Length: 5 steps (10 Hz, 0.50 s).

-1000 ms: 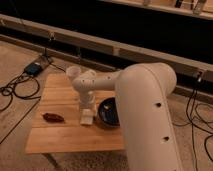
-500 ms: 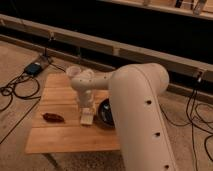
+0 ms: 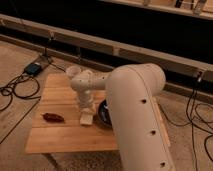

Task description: Place the white sponge in the ceramic cup

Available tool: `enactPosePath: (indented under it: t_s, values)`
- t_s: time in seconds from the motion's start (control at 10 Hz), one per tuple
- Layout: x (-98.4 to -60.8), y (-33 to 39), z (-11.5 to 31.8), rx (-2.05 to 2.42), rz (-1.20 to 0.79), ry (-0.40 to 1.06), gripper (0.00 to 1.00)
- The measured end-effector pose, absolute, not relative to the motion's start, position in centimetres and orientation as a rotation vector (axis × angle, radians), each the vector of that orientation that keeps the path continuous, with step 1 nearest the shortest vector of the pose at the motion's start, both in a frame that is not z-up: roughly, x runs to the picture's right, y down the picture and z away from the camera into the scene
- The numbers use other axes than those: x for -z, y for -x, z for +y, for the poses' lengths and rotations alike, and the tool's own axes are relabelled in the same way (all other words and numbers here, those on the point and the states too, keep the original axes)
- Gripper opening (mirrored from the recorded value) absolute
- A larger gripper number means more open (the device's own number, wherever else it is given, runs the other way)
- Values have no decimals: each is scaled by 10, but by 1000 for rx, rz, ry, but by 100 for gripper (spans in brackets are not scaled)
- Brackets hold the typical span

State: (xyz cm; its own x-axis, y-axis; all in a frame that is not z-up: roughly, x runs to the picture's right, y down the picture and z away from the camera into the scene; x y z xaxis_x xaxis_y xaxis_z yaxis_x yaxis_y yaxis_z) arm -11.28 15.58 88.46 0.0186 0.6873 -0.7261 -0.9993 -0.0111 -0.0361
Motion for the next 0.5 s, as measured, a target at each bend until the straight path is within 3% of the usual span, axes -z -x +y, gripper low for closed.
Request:
enactPosePath:
  t_s: [0.3,0.5]
  values:
    - [-883,113,149,-1487,598,661,12]
    - [-879,111,142,-1493,590,653,0]
